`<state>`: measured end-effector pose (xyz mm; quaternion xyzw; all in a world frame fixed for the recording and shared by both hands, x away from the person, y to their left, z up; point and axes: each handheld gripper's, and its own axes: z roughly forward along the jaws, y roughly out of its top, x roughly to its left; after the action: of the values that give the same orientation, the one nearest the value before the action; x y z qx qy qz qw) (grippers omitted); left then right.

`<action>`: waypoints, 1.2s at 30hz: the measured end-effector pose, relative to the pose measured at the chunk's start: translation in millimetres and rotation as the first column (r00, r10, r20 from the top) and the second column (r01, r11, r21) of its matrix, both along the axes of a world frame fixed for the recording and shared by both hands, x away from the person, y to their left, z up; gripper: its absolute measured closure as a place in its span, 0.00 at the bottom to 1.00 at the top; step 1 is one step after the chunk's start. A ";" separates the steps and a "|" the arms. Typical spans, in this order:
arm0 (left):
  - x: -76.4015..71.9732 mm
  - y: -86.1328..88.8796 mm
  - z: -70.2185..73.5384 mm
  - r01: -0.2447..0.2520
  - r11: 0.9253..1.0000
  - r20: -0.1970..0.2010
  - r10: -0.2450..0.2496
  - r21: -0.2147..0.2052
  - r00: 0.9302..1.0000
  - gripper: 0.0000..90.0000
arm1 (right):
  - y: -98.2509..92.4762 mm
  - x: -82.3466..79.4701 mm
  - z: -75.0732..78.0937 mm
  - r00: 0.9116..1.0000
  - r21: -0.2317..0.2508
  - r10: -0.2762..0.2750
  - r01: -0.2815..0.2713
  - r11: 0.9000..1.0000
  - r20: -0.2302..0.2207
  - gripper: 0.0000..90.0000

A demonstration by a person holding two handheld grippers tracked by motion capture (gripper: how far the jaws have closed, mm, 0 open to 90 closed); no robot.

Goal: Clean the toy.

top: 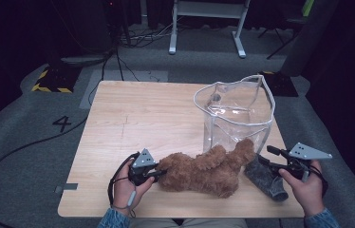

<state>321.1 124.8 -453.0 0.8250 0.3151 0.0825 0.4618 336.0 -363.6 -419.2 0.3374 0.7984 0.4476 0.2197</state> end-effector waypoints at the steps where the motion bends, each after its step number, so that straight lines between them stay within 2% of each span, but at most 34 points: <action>1: 1.3 0.2 -0.7 0.001 1.000 -0.002 -0.001 -0.010 1.000 0.85 | -1.7 -1.9 -4.0 1.000 -0.049 0.002 -0.004 0.999 -0.031 0.39; 3: 2.7 0.5 -1.1 -0.004 1.000 -0.006 0.004 -0.015 1.000 0.85 | -2.5 -5.1 -15.2 0.996 -0.143 0.027 -0.039 0.989 -0.085 0.34; 5: 4.5 0.4 -1.9 -0.005 1.000 -0.004 0.004 -0.023 1.000 0.85 | -0.1 -7.8 -28.4 0.990 -0.202 0.053 -0.079 0.976 -0.133 0.32; 6: 5.1 0.4 -2.0 -0.003 1.000 -0.003 0.003 -0.024 1.000 0.85 | 1.2 -7.4 -36.4 0.988 -0.219 0.052 -0.084 0.972 -0.148 0.32; 10: 7.1 1.4 -2.8 0.004 0.999 -0.009 -0.004 -0.036 1.000 0.85 | 0.8 3.0 -53.9 0.982 -0.234 0.029 -0.073 0.970 -0.189 0.37; 11: 8.4 2.2 -3.3 0.001 0.999 -0.011 -0.001 -0.037 1.000 0.85 | 1.0 6.1 -58.3 0.976 -0.231 0.031 -0.081 0.969 -0.214 0.45; 12: 9.8 2.8 -3.9 0.005 0.999 -0.017 -0.005 -0.043 1.000 0.85 | 0.9 8.3 -61.7 0.969 -0.203 0.054 -0.105 0.974 -0.241 0.58; 13: 10.8 2.8 -4.8 0.000 0.999 -0.021 -0.001 -0.051 1.000 0.85 | -0.3 9.1 -60.5 0.967 -0.194 0.062 -0.112 0.975 -0.247 0.70; 14: 11.6 3.0 -5.1 0.001 0.999 -0.022 -0.002 -0.049 1.000 0.85 | -1.0 9.1 -57.6 0.965 -0.200 0.058 -0.112 0.973 -0.255 0.78; 15: 11.8 3.4 -5.0 -0.002 0.999 -0.022 0.001 -0.045 1.000 0.85 | -1.5 9.1 -55.5 0.964 -0.200 0.057 -0.111 0.974 -0.259 0.82; 17: 11.8 2.7 -4.8 -0.010 0.999 -0.020 0.009 -0.040 1.000 0.85 | -1.7 5.9 -46.5 0.967 -0.204 0.054 -0.107 0.973 -0.250 0.83; 19: 11.9 2.0 -4.7 -0.015 0.999 -0.023 0.014 -0.042 1.000 0.85 | -0.5 1.0 -34.2 0.972 -0.184 0.058 -0.102 0.978 -0.229 0.84; 22: 13.9 1.6 -5.1 -0.020 0.999 -0.025 0.019 -0.049 1.000 0.85 | 6.5 -10.6 -2.1 0.984 -0.143 0.088 -0.110 0.984 -0.155 0.84; 24: 15.0 1.0 -5.1 -0.028 0.999 -0.026 0.026 -0.047 0.999 0.85 | 13.3 -16.5 16.6 0.986 -0.134 0.113 -0.130 0.982 -0.126 0.84; 25: 15.3 0.7 -4.8 -0.030 0.999 -0.023 0.029 -0.044 0.999 0.85 | 19.9 -20.4 28.6 0.987 -0.136 0.130 -0.142 0.980 -0.097 0.84; 27: 15.6 0.2 -4.1 -0.028 0.999 -0.022 0.027 -0.037 0.999 0.85 | 28.5 -24.0 44.6 0.986 -0.157 0.155 -0.164 0.974 -0.067 0.84; 29: 16.1 -0.8 -4.3 -0.029 0.999 -0.025 0.028 -0.041 0.999 0.85 | 40.2 -24.3 60.6 0.980 -0.149 0.197 -0.199 0.969 -0.030 0.84; 30: 16.0 -1.3 -4.2 -0.034 0.999 -0.027 0.032 -0.041 0.999 0.85 | 49.8 -23.0 68.6 0.975 -0.120 0.222 -0.222 0.968 -0.021 0.84; 32: 16.4 -1.5 -4.0 -0.034 0.999 -0.022 0.033 -0.039 0.999 0.85 | 67.7 -19.5 77.4 0.963 -0.114 0.268 -0.267 0.957 -0.011 0.84; 33: 16.3 -1.4 -4.0 -0.033 0.999 -0.024 0.032 -0.040 0.999 0.85 | 76.7 -20.0 79.1 0.960 -0.098 0.279 -0.280 0.955 -0.024 0.84; 34: 16.4 -1.2 -4.0 -0.032 0.999 -0.023 0.031 -0.039 0.999 0.85 | 91.1 -19.3 81.3 0.949 -0.113 0.313 -0.314 0.943 -0.027 0.84; 35: 16.4 -1.1 -4.0 -0.032 0.999 -0.023 0.031 -0.040 0.999 0.85 | 101.5 -19.1 81.1 0.939 -0.100 0.343 -0.343 0.934 -0.017 0.84; 36: 16.3 -1.2 -4.0 -0.033 0.999 -0.023 0.032 -0.039 0.999 0.85 | 117.0 -19.8 81.5 0.923 -0.114 0.384 -0.383 0.917 -0.017 0.84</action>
<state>337.4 123.6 -456.9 0.8113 0.3350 0.0745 0.4732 316.3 -246.6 -337.7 0.1601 0.8729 0.4361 0.1491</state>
